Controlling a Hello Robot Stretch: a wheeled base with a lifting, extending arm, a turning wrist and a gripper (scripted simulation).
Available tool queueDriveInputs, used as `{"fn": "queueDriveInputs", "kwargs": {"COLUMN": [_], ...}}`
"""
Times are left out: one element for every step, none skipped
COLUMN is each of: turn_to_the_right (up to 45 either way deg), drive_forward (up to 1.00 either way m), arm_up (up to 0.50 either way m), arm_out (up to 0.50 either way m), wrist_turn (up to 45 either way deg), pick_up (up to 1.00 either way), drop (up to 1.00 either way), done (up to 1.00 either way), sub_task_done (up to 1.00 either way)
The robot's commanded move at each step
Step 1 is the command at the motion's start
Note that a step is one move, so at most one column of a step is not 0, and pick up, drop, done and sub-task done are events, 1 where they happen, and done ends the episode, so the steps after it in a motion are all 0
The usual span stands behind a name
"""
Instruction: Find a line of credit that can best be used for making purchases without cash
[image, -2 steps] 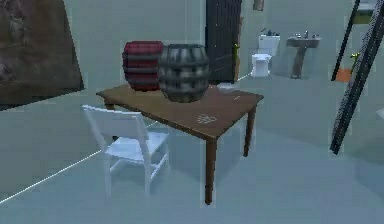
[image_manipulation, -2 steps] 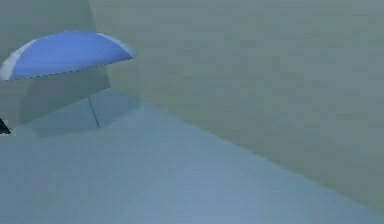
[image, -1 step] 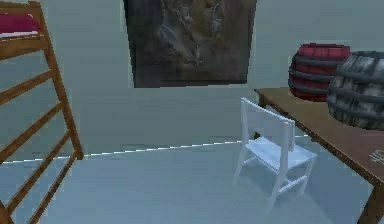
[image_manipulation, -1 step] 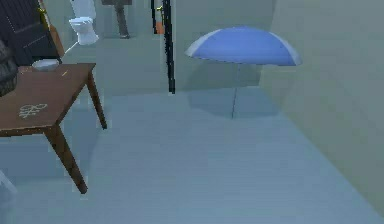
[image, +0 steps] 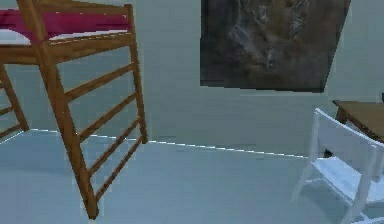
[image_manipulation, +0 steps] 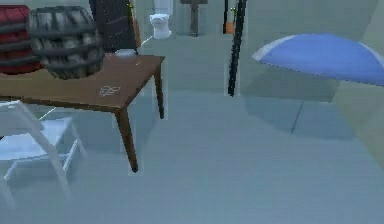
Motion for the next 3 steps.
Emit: {"fn": "queueDriveInputs", "kwargs": {"turn_to_the_right": [0.0, -45.0, -33.0], "drive_forward": [0.40, 0.00, 0.00], "arm_up": [0.00, 0.00, 0.00], "arm_out": [0.00, 0.00, 0.00], "wrist_turn": [0.0, 0.0, 0.0], "pick_up": [0.00, 0.00, 0.00], "drop": [0.00, 0.00, 0.00], "done": [0.00, 0.00, 0.00], "sub_task_done": [0.00, 0.00, 0.00]}}
